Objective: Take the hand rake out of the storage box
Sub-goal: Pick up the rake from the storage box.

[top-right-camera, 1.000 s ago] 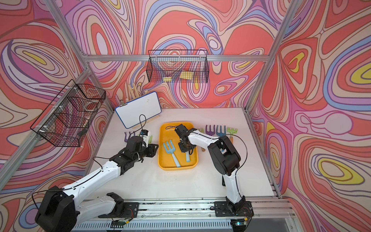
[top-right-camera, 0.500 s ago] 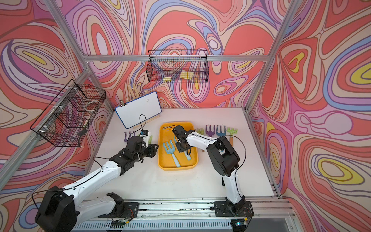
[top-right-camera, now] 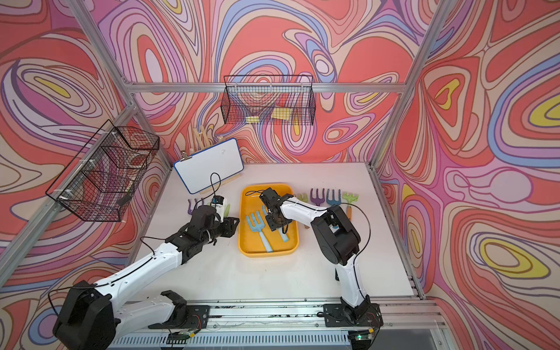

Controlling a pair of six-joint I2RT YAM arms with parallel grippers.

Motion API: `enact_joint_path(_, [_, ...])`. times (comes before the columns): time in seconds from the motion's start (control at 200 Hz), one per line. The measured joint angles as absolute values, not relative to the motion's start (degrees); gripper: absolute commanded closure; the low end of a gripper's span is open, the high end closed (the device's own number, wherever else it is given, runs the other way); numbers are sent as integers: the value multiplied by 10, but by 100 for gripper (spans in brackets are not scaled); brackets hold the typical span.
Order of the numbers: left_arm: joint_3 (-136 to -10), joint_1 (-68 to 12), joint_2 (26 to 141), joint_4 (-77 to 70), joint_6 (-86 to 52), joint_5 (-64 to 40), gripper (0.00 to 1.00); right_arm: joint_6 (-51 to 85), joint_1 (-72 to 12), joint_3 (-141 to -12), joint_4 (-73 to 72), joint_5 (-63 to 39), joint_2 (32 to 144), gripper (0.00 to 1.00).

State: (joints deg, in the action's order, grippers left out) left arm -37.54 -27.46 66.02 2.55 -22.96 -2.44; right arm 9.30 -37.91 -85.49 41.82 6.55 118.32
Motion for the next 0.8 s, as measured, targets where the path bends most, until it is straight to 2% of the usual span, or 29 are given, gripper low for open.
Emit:
enact_joint_path(0.14, [-375,-275,660,26,-229,-24,52,95,-379,-856,437,62,1183,50])
enact_joint_path(0.461, [-375,-275,660,25,-229,-25,52,97,-379,-868,461,56,1191,73])
enact_joint_path(0.801, [-375,-275,660,25,-230,-25,52,97,-380,-847,444,55,1173,82])
